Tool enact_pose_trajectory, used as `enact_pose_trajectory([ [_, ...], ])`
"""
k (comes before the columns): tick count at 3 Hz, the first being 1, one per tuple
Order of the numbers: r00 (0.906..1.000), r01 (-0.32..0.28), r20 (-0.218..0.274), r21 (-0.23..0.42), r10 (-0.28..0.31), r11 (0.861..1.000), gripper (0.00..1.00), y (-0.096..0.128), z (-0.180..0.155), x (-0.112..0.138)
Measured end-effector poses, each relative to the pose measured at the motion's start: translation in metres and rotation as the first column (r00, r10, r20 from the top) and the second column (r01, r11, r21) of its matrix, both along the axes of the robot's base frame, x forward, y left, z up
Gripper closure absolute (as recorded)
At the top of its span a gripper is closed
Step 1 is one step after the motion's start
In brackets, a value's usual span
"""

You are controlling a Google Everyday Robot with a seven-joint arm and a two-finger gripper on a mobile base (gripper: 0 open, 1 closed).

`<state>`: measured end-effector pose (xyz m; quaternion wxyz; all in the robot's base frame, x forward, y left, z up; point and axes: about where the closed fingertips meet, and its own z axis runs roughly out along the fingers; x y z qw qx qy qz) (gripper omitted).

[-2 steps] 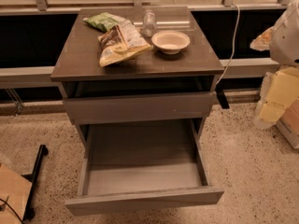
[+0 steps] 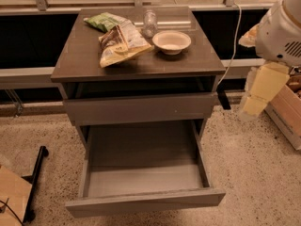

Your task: Place brown chip bag into middle drawer

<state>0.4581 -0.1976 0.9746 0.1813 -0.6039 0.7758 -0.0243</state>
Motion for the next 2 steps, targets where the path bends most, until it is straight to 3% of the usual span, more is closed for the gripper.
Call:
enact_pose_trajectory([
  [1,0.9996,-0.008,0.028,0.115,0.005,0.993,0.00,0.021,-0.004,0.034],
  [2,0.9978,-0.040,0.062,0.262,0.025,0.964,0.00,0.047,-0.004,0.074],
])
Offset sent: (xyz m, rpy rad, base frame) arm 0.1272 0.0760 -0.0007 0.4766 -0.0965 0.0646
